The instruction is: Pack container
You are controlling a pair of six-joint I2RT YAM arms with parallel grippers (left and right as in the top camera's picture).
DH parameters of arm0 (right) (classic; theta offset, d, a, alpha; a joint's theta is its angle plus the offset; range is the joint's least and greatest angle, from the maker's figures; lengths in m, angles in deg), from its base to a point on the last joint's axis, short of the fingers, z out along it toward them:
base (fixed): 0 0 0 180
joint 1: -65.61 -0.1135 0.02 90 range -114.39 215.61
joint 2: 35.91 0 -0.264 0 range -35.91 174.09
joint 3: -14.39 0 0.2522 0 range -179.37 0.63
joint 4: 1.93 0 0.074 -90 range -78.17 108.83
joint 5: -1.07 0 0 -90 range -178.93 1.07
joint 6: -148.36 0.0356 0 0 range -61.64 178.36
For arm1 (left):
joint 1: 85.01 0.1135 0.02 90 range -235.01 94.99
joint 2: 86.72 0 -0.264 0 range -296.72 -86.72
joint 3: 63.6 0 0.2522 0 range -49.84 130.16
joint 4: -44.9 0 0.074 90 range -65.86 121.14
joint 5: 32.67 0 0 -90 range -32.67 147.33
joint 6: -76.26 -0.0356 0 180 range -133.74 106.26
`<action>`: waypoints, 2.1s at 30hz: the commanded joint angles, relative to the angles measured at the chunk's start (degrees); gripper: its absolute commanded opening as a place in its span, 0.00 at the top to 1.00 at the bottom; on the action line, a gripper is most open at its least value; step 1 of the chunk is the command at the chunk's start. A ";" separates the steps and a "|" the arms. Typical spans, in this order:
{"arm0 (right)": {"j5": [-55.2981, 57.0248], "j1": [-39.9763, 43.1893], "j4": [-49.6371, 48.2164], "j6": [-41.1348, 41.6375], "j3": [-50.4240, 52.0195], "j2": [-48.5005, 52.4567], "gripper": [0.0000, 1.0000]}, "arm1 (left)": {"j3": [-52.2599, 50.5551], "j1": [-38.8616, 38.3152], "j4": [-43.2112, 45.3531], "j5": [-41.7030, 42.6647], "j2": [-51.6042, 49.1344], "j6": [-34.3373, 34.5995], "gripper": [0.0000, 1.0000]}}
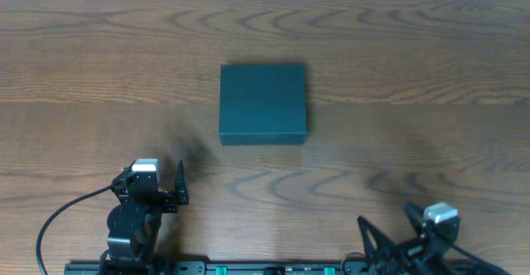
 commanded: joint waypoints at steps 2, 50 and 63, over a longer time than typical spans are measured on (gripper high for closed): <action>11.28 -0.48 -6.69 -0.04 6.08 -0.59 0.01 | -1.22 0.22 0.11 -1.20 0.50 -0.83 0.05; 22.69 -7.98 -20.52 1.70 32.50 -0.63 0.01 | -1.22 0.22 0.11 -1.20 0.50 -0.83 0.05; 22.67 -7.98 -20.55 1.70 32.50 -0.63 0.01 | -1.22 0.22 0.09 -1.20 0.50 -0.83 0.05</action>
